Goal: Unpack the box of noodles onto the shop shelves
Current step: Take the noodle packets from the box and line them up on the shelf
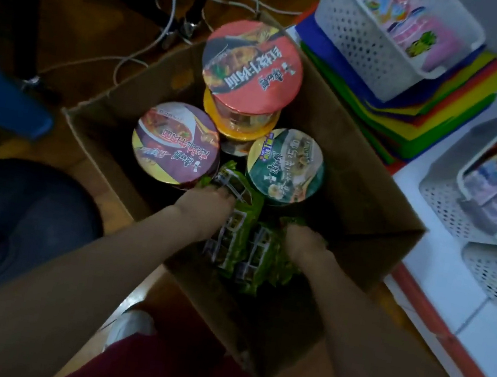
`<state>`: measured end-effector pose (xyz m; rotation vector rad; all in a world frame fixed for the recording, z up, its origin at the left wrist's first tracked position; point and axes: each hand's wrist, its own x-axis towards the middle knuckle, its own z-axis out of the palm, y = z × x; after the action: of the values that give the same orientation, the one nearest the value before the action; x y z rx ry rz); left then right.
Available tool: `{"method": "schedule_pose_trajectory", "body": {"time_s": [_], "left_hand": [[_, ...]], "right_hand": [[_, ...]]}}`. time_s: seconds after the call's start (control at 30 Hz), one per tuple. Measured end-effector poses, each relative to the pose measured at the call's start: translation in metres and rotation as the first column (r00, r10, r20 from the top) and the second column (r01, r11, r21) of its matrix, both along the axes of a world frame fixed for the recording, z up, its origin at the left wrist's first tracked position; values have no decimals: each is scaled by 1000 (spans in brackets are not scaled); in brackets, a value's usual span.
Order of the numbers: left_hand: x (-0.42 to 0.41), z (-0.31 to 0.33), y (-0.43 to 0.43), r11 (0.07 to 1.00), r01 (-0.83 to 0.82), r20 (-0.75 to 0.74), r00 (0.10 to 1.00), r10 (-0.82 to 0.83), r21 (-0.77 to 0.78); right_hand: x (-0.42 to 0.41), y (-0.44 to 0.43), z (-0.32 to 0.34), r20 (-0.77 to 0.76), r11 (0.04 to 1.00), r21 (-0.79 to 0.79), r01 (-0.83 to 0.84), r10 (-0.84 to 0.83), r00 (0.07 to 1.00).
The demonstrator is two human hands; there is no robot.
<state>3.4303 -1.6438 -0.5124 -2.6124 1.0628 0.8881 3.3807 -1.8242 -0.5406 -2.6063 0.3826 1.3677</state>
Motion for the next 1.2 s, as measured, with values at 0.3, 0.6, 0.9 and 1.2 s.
{"method": "schedule_pose_trajectory", "body": {"time_s": [0.3, 0.6, 0.9, 1.2], "left_hand": [[5, -41, -3, 999, -21, -105, 994, 25, 39], [1, -28, 2, 997, -36, -217, 975, 49, 62], [-14, 74, -1, 947, -277, -211, 947, 241, -161], [-41, 234, 18, 793, -468, -163, 883, 441, -390]], "right_hand": [[-1, 23, -65, 24, 995, -69, -66, 68, 997], [-7, 22, -60, -50, 999, -34, 37, -39, 998], [-23, 6, 38, 40, 932, 118, 342, -349, 936], [-38, -6, 223, 242, 946, 208, 247, -295, 925]]}}
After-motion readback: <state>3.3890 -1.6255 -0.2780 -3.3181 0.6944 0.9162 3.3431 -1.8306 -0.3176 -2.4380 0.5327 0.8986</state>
